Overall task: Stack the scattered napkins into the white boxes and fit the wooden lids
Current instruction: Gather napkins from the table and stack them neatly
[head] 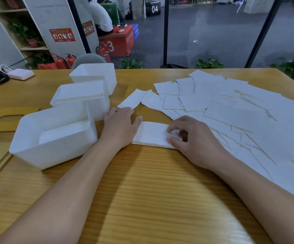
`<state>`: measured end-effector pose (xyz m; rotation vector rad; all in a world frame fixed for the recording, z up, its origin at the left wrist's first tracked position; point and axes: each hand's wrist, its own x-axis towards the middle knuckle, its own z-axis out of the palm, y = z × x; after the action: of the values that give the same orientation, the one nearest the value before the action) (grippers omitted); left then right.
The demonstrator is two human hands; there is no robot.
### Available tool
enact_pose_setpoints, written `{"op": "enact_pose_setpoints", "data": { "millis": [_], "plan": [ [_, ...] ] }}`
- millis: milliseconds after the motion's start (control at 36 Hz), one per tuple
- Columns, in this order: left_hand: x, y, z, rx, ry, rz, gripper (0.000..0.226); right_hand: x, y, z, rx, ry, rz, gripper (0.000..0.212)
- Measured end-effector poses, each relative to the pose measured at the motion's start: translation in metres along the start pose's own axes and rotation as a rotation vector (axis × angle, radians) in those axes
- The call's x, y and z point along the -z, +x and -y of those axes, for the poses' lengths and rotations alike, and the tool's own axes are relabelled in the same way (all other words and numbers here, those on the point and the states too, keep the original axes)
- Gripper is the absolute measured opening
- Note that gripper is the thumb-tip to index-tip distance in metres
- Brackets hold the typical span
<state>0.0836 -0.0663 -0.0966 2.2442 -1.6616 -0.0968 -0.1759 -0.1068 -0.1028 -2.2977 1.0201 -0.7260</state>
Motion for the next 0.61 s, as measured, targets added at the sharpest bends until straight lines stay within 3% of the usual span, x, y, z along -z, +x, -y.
{"op": "enact_pose_setpoints", "data": {
  "millis": [167, 278, 389, 500, 611],
  "plan": [
    [0.005, -0.004, -0.002, -0.015, -0.188, -0.122, 0.045, 0.001, 0.000, 0.002, -0.020, -0.006, -0.025, 0.017],
    [0.014, -0.010, -0.015, -0.044, -0.355, -0.232, 0.031, 0.003, 0.000, 0.005, -0.075, 0.063, -0.084, 0.023],
    [0.020, -0.018, -0.025, -0.051, -0.561, -0.242, 0.017, 0.007, 0.002, 0.011, -0.109, 0.220, -0.134, 0.039],
    [0.022, -0.023, -0.029, -0.140, -0.675, -0.251, 0.029, 0.011, 0.004, 0.014, -0.190, 0.364, -0.177, 0.057],
    [0.021, -0.022, -0.028, -0.166, -0.711, -0.248, 0.035, 0.016, 0.008, 0.014, -0.255, 0.446, -0.203, 0.056]
  ]
}}
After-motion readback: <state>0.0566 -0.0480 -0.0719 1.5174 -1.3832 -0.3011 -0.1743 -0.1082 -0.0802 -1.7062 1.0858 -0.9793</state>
